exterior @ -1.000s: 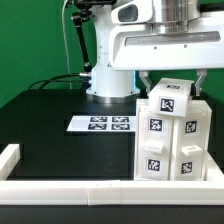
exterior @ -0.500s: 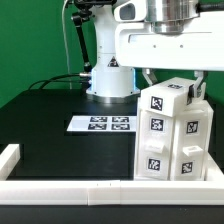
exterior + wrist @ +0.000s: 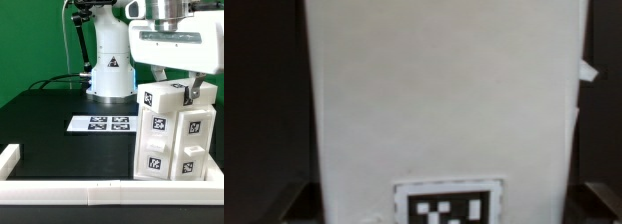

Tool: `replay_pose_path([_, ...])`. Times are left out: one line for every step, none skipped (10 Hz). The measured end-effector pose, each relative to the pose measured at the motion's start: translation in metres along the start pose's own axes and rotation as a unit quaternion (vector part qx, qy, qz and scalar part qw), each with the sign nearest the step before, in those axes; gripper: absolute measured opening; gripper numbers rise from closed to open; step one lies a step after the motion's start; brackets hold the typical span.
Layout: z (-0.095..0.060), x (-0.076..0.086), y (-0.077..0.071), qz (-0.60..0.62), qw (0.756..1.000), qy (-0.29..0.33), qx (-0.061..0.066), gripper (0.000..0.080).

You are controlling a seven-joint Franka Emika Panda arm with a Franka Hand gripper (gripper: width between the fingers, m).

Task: Assemble cabinet

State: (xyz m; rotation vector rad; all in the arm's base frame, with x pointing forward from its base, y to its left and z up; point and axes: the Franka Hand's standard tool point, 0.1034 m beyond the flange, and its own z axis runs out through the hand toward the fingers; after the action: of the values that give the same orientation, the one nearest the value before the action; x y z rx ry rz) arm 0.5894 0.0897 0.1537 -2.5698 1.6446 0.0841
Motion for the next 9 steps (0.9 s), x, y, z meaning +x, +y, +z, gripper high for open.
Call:
replay_pose_path([-0.0004,-0.0001,-0.0008,0.058,0.998,0.001,0.006,0.0557])
replay_pose_path([-0.0007,-0.0006,-0.0017,0.098,0.995,0.001,0.011,0.0557])
replay_pose_path([-0.0012,-0.0012,-0.0026,0.136,0.991,-0.001,0.013,0.0557])
replay_pose_path([-0.0015,-0.0011,-0.0032,0.174,0.985,-0.001,0.014,0.0557])
replay_pose_path([-0.0017,0.0,-0.0028,0.207,0.978,-0.001,0.014,0.0557])
replay_pose_path([-0.0018,0.0005,-0.0028,0.24,0.971,-0.003,0.014,0.0557])
replay_pose_path([-0.0021,0.0012,-0.0029,0.272,0.962,-0.005,0.015,0.0557])
replay_pose_path([-0.002,0.0024,-0.003,0.29,0.957,-0.008,0.018,0.0557])
replay_pose_path([-0.0018,0.003,-0.0026,0.288,0.958,-0.01,0.019,0.0557])
